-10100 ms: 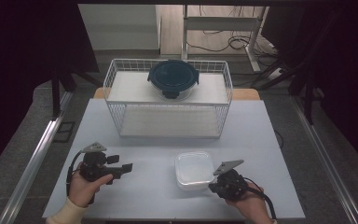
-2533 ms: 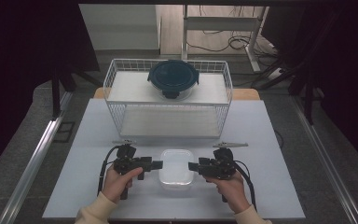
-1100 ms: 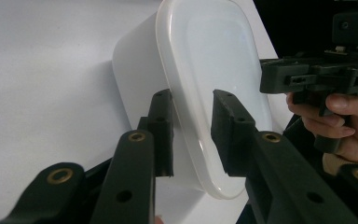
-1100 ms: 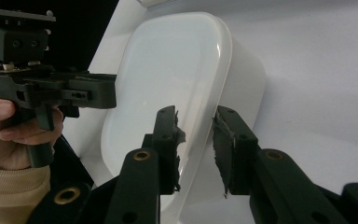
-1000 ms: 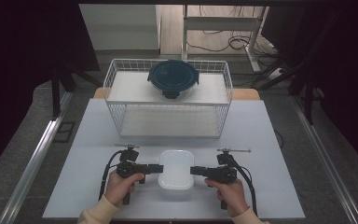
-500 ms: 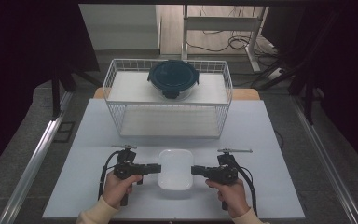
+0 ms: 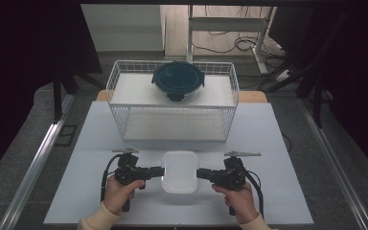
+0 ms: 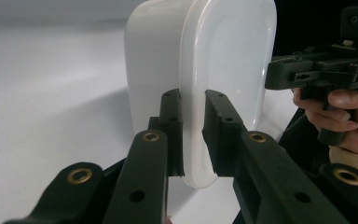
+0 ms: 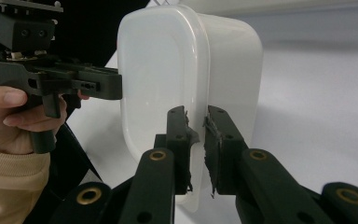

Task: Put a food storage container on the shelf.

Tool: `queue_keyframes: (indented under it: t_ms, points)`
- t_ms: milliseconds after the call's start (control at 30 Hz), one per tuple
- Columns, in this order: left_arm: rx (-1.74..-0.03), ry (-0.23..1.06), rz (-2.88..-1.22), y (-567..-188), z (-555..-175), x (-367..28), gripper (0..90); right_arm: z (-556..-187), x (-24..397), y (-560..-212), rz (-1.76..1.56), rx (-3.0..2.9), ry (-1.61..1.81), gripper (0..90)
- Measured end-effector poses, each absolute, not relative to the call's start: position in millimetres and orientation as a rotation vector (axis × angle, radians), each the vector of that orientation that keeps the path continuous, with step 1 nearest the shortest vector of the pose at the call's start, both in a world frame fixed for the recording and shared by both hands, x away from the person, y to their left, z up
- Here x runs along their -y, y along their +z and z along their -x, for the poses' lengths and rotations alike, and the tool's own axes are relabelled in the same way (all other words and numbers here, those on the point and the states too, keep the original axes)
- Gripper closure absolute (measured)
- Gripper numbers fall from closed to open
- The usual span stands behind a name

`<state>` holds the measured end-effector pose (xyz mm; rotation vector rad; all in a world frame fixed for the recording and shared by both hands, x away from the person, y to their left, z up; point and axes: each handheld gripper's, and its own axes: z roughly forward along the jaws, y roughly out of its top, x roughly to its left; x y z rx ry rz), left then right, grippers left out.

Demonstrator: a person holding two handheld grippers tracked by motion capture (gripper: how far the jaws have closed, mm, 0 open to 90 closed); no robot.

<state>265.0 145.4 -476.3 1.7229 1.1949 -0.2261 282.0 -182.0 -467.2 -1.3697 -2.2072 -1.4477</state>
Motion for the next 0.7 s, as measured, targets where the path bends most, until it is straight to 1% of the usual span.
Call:
queue_keyframes:
  t_ms: [300,700]
  points:
    - [-1.143,-0.126,-1.730,-451,-253,-147,78.4,-273,180,-446,1.306,2.252,-1.538,80.1]
    - [-1.106,-0.073,-1.726,-430,-247,-149,78.4,-269,179,-428,1.254,2.288,-1.591,80.1]
